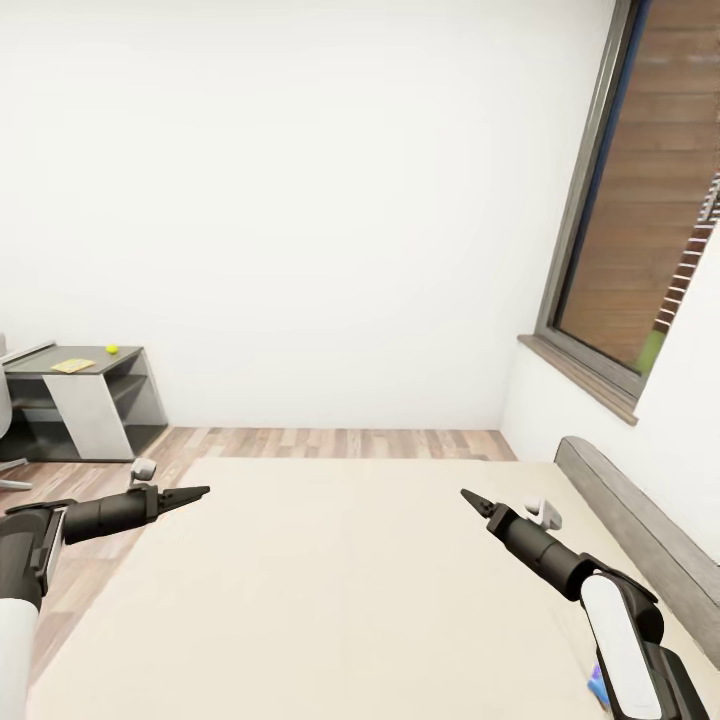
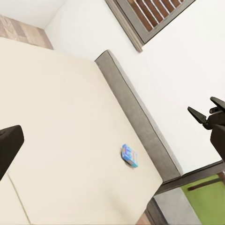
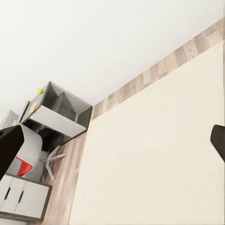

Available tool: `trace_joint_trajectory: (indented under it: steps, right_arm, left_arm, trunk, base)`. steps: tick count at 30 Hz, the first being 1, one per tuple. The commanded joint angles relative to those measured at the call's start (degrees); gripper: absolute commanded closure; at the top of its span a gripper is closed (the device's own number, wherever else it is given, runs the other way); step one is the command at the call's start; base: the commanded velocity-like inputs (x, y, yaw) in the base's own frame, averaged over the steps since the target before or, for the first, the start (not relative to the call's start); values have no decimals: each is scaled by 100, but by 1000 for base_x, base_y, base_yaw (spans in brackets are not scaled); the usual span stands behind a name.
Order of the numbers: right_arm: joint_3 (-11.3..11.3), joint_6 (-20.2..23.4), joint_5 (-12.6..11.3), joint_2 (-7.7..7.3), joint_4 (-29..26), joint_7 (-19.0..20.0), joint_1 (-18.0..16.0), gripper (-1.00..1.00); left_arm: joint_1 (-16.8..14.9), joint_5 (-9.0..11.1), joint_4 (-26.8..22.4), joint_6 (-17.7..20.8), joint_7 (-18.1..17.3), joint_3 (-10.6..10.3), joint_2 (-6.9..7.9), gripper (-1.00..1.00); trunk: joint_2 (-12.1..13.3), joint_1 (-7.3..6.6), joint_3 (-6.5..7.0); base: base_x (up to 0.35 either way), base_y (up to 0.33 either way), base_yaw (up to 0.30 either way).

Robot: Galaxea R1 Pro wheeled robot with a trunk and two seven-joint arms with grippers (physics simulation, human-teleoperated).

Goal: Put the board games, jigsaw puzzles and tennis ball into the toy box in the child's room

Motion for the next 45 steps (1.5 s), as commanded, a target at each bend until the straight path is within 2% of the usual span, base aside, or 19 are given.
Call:
trace_joint_trajectory:
  steps: [1, 24, 45]
  right_arm:
    - [-10, 30, 16, 1, 0, 32, -6, -100]
    - [-10, 30, 16, 1, 0, 31, -6, -100]
    - [-10, 30, 24, 0, 0, 24, -6, -100]
  left_arm:
    - [-8, -60, -5, 59, -48, 17, -4, -100]
    - [-8, -60, -5, 63, -48, 17, -4, -100]
    - [-8, -60, -5, 64, -48, 17, -4, -100]
  trunk:
    - [-14, 4, -13]
    - [-14, 4, -13]
    - [-14, 4, -13]
  base:
    - [0, -239, 0]
    - [0, -235, 0]
    - [0, -41, 0]
